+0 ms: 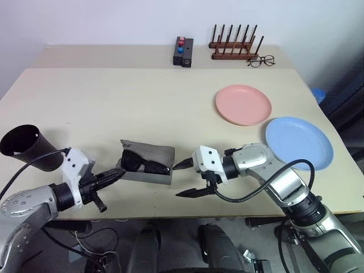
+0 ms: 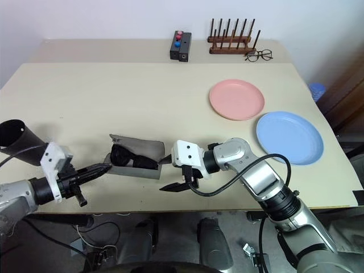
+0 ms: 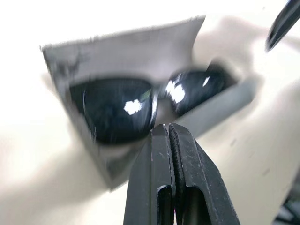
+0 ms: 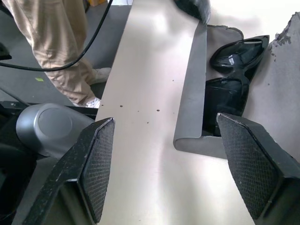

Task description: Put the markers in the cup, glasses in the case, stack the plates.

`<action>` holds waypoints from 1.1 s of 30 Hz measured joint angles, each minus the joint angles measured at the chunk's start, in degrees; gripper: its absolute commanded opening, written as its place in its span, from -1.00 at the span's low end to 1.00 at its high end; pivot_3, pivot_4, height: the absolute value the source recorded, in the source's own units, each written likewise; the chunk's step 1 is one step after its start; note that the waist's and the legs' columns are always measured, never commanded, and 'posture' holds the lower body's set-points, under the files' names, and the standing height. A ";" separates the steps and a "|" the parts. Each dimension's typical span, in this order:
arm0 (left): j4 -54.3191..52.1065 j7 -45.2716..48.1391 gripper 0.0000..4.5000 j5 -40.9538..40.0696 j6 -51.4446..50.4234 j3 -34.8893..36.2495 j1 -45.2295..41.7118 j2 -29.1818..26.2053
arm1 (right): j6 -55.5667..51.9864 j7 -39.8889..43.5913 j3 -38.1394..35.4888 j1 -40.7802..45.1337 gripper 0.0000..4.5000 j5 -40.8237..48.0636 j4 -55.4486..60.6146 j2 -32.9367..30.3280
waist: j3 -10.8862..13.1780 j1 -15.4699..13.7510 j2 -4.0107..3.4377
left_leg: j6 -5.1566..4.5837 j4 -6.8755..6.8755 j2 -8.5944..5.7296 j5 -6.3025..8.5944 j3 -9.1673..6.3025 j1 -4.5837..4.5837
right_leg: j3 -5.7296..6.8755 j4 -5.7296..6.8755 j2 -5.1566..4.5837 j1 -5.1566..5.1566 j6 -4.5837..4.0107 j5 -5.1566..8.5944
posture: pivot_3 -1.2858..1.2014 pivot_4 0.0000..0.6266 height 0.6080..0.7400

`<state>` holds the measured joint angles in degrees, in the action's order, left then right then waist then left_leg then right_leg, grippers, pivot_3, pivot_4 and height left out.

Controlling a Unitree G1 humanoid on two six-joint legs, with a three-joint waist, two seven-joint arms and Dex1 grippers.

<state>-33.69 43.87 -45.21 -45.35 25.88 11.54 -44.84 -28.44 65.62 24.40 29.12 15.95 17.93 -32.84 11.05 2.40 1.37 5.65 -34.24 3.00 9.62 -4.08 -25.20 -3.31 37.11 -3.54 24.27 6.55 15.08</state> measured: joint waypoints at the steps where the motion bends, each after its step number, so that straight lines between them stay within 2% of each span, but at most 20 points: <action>1: 0.29 -0.21 -0.99 -1.52 -0.74 0.42 -1.54 -0.07 | -0.05 -0.03 -0.04 -0.05 0.57 0.01 0.00 -0.04 | 0.00 -0.08 0.01 | 0.00 0.00 0.00 0.00 -0.01 0.00 | 0.00 0.00 0.01 0.00 0.00 0.00 | 0.03 -0.52 1.00; 3: 1.97 -1.21 -0.99 -3.31 -1.69 0.83 -6.34 -0.69 | -0.13 -0.09 -0.08 -0.06 0.57 0.02 0.07 -0.01 | 0.00 -0.33 0.01 | 0.00 -0.04 0.00 0.00 -0.02 0.01 | 0.01 0.03 0.02 -0.03 0.00 0.00 | 0.03 -0.52 1.00; 6: 5.73 -3.62 -0.99 0.25 -1.03 -0.73 -12.29 -3.80 | -0.29 -0.21 -0.12 -0.02 0.57 0.01 0.12 0.03 | 0.00 -0.14 0.01 | 0.00 -0.06 -0.01 0.00 -0.02 0.03 | 0.00 0.02 0.02 -0.06 0.02 0.00 | 0.03 -0.52 1.00; 9: 10.65 -6.77 -0.99 8.14 0.32 -7.64 -17.71 -5.57 | -0.41 -0.53 -0.19 0.33 0.57 -0.02 -0.02 0.23 | 0.00 -0.02 0.00 | 0.00 -0.03 -0.01 0.00 -0.02 0.03 | 0.00 0.02 0.03 -0.05 0.04 -0.01 | 0.03 -0.52 1.00; 12: 15.05 -8.98 -0.99 12.16 -0.43 -12.95 -21.62 -5.54 | -0.41 -0.73 -0.16 0.72 0.57 -0.04 -0.07 0.41 | 0.00 0.03 0.01 | 0.00 -0.02 -0.01 0.00 -0.02 0.02 | 0.00 0.02 0.04 -0.05 0.06 -0.01 | 0.03 -0.52 1.00; 23: 18.13 -6.30 -0.99 17.27 -2.63 -21.35 -22.84 -5.72 | -1.65 -2.39 -0.21 0.57 0.57 -0.01 0.35 0.24 | 0.01 0.02 0.01 | 0.00 0.00 -0.01 0.00 -0.02 0.02 | 0.00 0.05 0.05 -0.03 0.06 0.00 | 0.03 -0.52 1.00; 33: 14.21 4.40 -0.99 14.47 0.95 -17.36 -16.45 -7.57 | -2.53 -3.31 -0.32 0.05 0.57 0.09 1.07 0.22 | 0.01 0.07 0.00 | 0.00 0.00 0.00 0.00 -0.03 0.02 | 0.00 0.05 0.04 -0.03 0.05 0.01 | 0.03 -0.52 1.00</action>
<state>-19.48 48.27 -30.73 -44.40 8.52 -4.91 -52.42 -30.97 62.30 24.08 29.16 16.04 18.99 -32.63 11.06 2.47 1.38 5.64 -34.23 3.00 9.62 -4.10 -25.18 -3.30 37.16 -3.50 24.24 6.59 15.09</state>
